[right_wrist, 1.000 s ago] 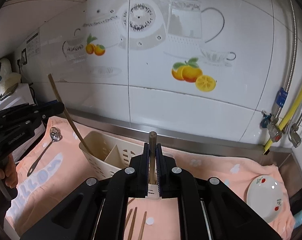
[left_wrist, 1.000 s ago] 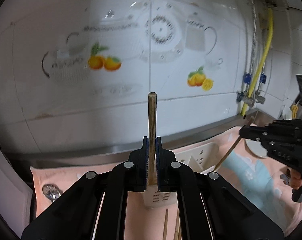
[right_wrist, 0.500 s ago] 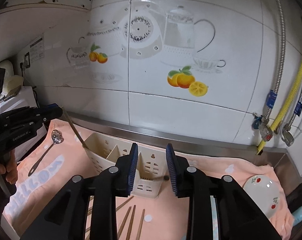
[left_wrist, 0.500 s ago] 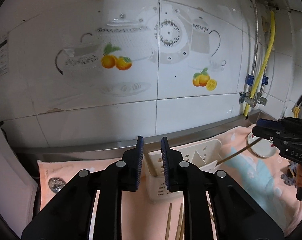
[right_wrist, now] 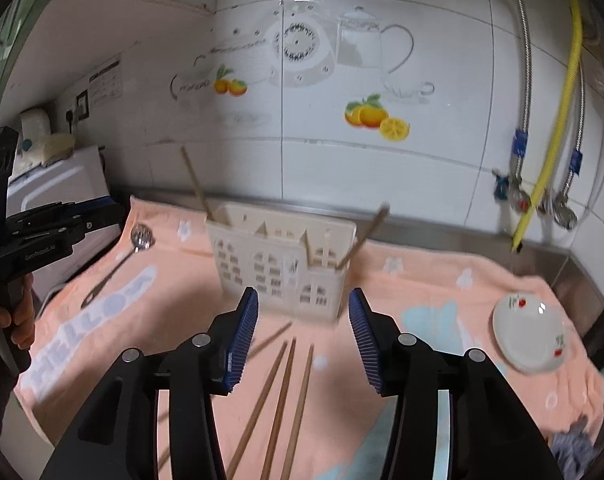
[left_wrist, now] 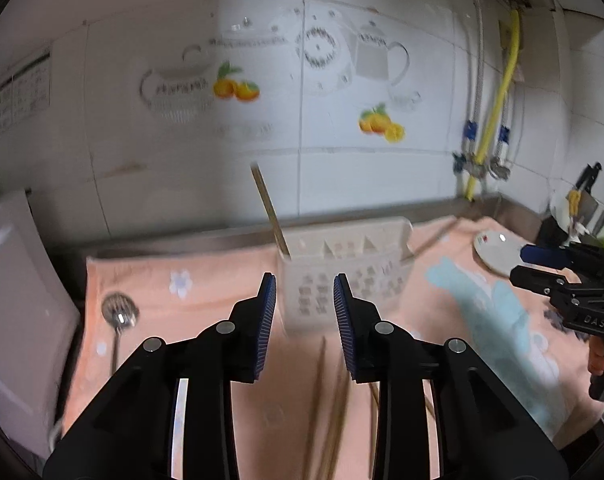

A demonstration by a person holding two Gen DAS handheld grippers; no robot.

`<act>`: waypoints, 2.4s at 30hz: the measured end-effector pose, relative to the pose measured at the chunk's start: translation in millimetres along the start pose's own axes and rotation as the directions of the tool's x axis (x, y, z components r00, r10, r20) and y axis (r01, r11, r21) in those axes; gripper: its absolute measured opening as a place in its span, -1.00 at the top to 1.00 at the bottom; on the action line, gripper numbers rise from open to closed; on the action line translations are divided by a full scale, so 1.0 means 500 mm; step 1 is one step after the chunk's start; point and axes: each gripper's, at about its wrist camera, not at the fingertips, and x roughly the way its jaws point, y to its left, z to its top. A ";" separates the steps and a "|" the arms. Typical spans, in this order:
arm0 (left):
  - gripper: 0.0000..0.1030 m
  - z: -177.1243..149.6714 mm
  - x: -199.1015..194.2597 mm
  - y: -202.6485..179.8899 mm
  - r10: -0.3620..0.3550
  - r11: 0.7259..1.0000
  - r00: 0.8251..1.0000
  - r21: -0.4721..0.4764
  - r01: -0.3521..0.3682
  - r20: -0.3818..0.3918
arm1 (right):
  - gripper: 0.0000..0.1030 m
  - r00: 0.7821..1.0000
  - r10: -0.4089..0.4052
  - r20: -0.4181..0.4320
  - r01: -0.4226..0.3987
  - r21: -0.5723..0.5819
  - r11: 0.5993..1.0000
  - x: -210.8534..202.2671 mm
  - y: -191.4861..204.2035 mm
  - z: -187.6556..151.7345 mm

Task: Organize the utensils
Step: 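Open both grippers to release the chopsticks into the holder, then lower the right gripper onto a loose chopstick and close on it, then lower the left gripper onto another loose chopstick and close on it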

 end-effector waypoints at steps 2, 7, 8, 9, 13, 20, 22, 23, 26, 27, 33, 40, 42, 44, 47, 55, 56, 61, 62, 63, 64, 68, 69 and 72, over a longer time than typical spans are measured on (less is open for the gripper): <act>0.41 -0.033 -0.006 -0.006 -0.003 1.000 1.000 0.001 0.003 -0.019 | 0.11 1.000 -0.006 -0.009 0.006 -0.006 1.000 -0.009 0.012 -0.032; 0.41 -0.109 -0.019 0.000 0.001 0.999 0.998 -0.046 -0.004 -0.063 | 0.11 0.999 0.014 -0.031 -0.014 0.002 1.000 -0.023 0.052 -0.104; 0.41 -0.120 -0.021 0.004 0.004 0.998 0.998 -0.057 -0.008 -0.069 | 0.11 0.999 0.019 -0.036 -0.018 0.008 1.000 -0.023 0.060 -0.114; 0.41 -0.131 -0.024 0.008 0.005 0.998 0.997 -0.069 -0.011 -0.076 | 0.11 0.998 0.035 -0.050 -0.034 0.020 0.999 -0.022 0.076 -0.134; 0.41 -0.171 -0.038 0.029 0.014 0.994 0.995 -0.108 -0.025 -0.097 | 0.12 0.992 0.090 -0.087 -0.084 0.071 0.994 -0.011 0.121 -0.184; 0.41 -0.208 -0.064 0.057 0.018 0.990 0.995 -0.135 -0.031 -0.097 | 0.30 0.980 0.130 -0.148 -0.108 0.146 0.983 0.012 0.206 -0.253; 0.41 -0.215 -0.069 0.059 0.017 0.992 0.995 -0.124 -0.029 -0.096 | 0.39 0.978 0.127 -0.164 -0.102 0.155 0.983 0.022 0.224 -0.262; 0.41 -0.220 -0.072 0.058 0.019 0.993 0.995 -0.113 -0.030 -0.096 | 0.40 0.978 0.122 -0.169 -0.095 0.161 0.982 0.028 0.234 -0.267; 0.41 -0.231 -0.077 0.061 0.012 0.995 0.995 -0.095 -0.021 -0.098 | 0.48 0.976 0.119 -0.184 -0.084 0.186 0.979 0.042 0.252 -0.278; 0.41 -0.234 -0.078 0.063 0.009 0.995 0.995 -0.094 -0.018 -0.098 | 0.51 0.975 0.117 -0.190 -0.078 0.201 0.976 0.049 0.258 -0.283; 0.41 -0.260 -0.079 0.088 -0.036 0.994 0.994 -0.110 0.025 -0.100 | 0.67 0.974 0.048 -0.222 0.007 0.239 0.971 0.085 0.268 -0.302; 0.41 -0.286 -0.067 0.111 -0.074 0.988 0.991 -0.144 0.058 -0.108 | 0.73 0.967 0.012 -0.256 0.058 0.267 0.962 0.111 0.269 -0.313; 0.41 -0.292 -0.062 0.112 -0.086 0.986 0.990 -0.149 0.068 -0.112 | 0.73 0.967 -0.009 -0.254 0.075 0.251 0.965 0.111 0.276 -0.312; 0.41 -0.295 -0.058 0.110 -0.095 0.986 0.989 -0.150 0.077 -0.115 | 0.73 0.967 -0.027 -0.251 0.091 0.244 0.966 0.113 0.280 -0.312; 0.41 -0.300 -0.053 0.105 -0.108 0.985 0.987 -0.146 0.090 -0.118 | 0.83 0.968 -0.050 -0.248 0.112 0.242 0.964 0.112 0.279 -0.313; 0.41 -0.318 -0.050 0.098 -0.115 0.986 0.983 -0.139 0.095 -0.143 | 0.87 0.972 -0.049 -0.229 0.106 0.245 0.964 0.102 0.275 -0.312; 0.41 -0.321 -0.050 0.097 -0.112 0.986 0.982 -0.137 0.092 -0.149 | 0.87 0.974 -0.048 -0.222 0.102 0.240 0.965 0.098 0.274 -0.310; 0.41 -0.333 -0.046 0.098 -0.112 0.986 0.978 -0.145 0.087 -0.176 | 0.87 0.982 -0.038 -0.184 0.079 0.218 0.973 0.078 0.270 -0.295; 0.41 -0.333 -0.044 0.096 -0.113 0.986 0.977 -0.144 0.087 -0.181 | 0.87 0.984 -0.040 -0.173 0.076 0.210 0.975 0.072 0.269 -0.290; 0.41 -0.334 -0.041 0.093 -0.114 0.986 0.976 -0.143 0.088 -0.187 | 0.87 0.986 -0.041 -0.164 0.074 0.204 0.976 0.066 0.268 -0.287; 0.41 -0.335 -0.039 0.091 -0.113 0.986 0.975 -0.141 0.087 -0.193 | 0.87 0.987 -0.039 -0.155 0.070 0.199 0.977 0.061 0.266 -0.283; 0.41 -0.334 -0.018 0.074 -0.117 0.987 0.968 -0.131 0.090 -0.224 | 0.87 0.993 -0.018 -0.113 0.039 0.188 0.981 0.036 0.252 -0.265; 0.42 -0.334 -0.012 0.070 -0.119 0.988 0.965 -0.128 0.091 -0.232 | 0.87 0.995 -0.015 -0.103 0.033 0.185 0.982 0.031 0.247 -0.259; 0.42 -0.332 0.005 0.058 -0.113 0.989 0.962 -0.117 0.086 -0.248 | 0.87 0.997 0.001 -0.072 0.012 0.176 0.984 0.014 0.237 -0.242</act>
